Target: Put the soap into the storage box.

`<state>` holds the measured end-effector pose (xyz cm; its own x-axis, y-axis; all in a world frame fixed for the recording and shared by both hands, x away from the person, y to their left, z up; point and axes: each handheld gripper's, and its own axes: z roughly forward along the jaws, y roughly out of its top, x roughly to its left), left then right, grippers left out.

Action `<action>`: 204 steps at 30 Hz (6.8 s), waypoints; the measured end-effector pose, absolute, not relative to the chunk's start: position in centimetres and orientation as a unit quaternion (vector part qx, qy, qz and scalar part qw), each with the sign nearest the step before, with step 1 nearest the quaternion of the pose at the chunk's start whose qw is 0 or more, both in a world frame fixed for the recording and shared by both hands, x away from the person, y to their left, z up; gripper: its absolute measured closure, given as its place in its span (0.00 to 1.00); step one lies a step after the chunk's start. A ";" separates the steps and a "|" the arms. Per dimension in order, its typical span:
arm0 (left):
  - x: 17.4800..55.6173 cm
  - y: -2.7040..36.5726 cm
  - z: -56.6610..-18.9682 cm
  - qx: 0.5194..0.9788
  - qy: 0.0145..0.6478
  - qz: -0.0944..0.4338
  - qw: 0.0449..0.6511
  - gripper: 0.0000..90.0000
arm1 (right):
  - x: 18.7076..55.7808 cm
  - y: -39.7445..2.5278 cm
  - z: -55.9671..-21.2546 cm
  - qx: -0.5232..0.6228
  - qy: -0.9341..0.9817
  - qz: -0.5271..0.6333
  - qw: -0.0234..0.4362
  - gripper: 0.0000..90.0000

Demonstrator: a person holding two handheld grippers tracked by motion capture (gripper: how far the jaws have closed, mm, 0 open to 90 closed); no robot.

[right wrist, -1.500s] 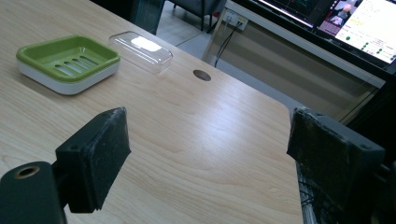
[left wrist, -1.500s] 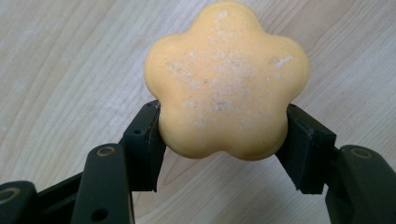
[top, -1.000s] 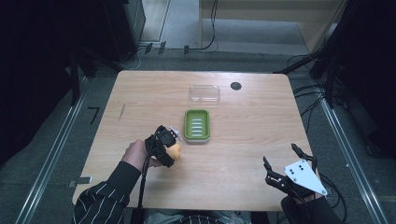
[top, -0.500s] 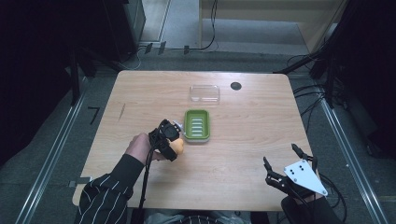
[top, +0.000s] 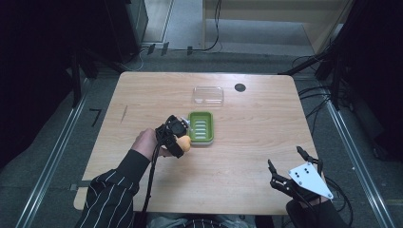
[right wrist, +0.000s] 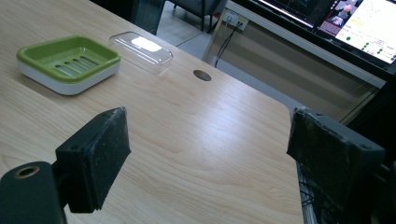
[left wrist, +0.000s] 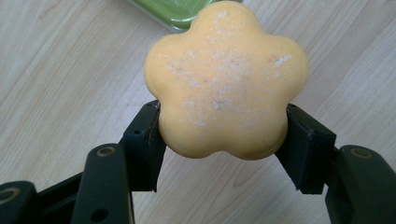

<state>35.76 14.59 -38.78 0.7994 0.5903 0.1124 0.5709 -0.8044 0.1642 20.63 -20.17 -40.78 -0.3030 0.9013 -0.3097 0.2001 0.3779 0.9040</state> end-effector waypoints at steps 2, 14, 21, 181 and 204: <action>35.9 14.5 -38.7 0.946 0.306 0.080 0.064 0.44 | 20.6 -20.2 -40.8 0.392 0.702 0.397 0.442 0.15; 36.8 13.8 -38.1 0.948 0.299 0.086 0.071 0.44 | 20.6 -20.2 -40.8 0.392 0.703 0.397 0.441 0.15; 37.3 13.3 -37.7 0.949 0.291 0.090 0.074 0.44 | 20.7 -20.1 -40.8 0.391 0.704 0.397 0.441 0.15; 42.3 9.4 -39.7 0.956 0.260 0.110 0.072 0.00 | 20.4 -20.2 -40.8 0.389 0.703 0.394 0.447 0.15; 36.1 11.9 -39.8 0.965 0.241 0.094 0.041 0.00 | 20.4 -20.2 -40.8 0.388 0.703 0.395 0.447 0.15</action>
